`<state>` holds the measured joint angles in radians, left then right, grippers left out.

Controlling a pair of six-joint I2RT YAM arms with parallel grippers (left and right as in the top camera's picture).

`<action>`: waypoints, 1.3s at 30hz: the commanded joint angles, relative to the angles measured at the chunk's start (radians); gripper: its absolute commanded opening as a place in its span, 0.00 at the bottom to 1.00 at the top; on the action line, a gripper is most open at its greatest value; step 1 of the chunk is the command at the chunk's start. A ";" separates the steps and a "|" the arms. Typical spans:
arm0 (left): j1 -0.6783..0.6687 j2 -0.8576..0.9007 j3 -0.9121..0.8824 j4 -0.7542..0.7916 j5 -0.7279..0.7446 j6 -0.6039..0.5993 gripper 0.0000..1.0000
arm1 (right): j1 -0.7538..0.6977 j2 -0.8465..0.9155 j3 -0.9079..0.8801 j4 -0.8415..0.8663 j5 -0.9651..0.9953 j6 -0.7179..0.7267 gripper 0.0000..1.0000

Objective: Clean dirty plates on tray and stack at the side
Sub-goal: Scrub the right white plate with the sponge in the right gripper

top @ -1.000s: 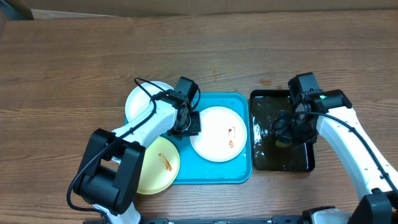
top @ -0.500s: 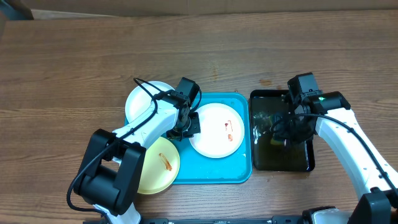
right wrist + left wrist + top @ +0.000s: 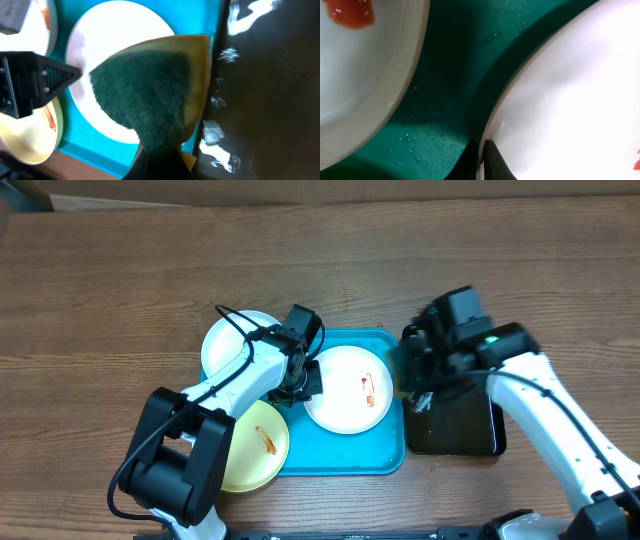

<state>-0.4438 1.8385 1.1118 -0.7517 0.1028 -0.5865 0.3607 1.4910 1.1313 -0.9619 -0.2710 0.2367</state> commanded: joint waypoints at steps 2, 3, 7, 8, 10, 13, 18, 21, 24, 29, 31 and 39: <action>0.002 0.011 -0.008 -0.008 -0.077 -0.019 0.04 | 0.101 0.029 -0.021 0.060 0.217 0.089 0.04; 0.002 0.011 -0.008 -0.008 -0.076 -0.019 0.04 | 0.121 0.042 -0.026 0.079 0.229 0.099 0.04; 0.002 0.011 -0.008 -0.008 -0.076 -0.019 0.04 | 0.187 0.097 -0.031 0.138 0.265 0.128 0.04; 0.002 0.011 -0.008 -0.008 -0.076 -0.018 0.04 | 0.200 0.109 -0.031 0.143 0.296 0.146 0.04; 0.002 0.011 -0.008 -0.008 -0.076 -0.011 0.04 | 0.223 0.138 -0.031 0.152 0.339 0.165 0.04; 0.003 0.011 -0.008 -0.009 -0.077 -0.010 0.04 | 0.247 0.188 -0.031 0.160 0.342 0.169 0.04; 0.003 0.011 -0.008 -0.012 -0.076 -0.003 0.04 | 0.254 0.255 -0.031 0.169 0.421 0.183 0.04; 0.003 0.011 -0.008 -0.011 -0.076 0.003 0.04 | 0.254 0.262 -0.031 0.167 0.478 0.184 0.12; 0.003 0.011 -0.008 -0.011 -0.077 0.004 0.04 | 0.254 0.262 -0.031 0.169 0.472 0.183 0.33; 0.003 0.011 -0.008 -0.010 -0.076 0.003 0.04 | 0.256 0.262 -0.031 0.181 0.470 0.182 0.44; 0.003 0.011 -0.008 -0.010 -0.076 0.003 0.04 | 0.256 0.262 -0.031 0.193 0.473 0.182 0.40; 0.003 0.011 -0.008 -0.011 -0.076 0.004 0.04 | 0.256 0.289 -0.031 0.220 0.472 0.180 0.16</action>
<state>-0.4438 1.8385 1.1118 -0.7525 0.1001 -0.5854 0.6163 1.7599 1.1030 -0.7490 0.1757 0.4152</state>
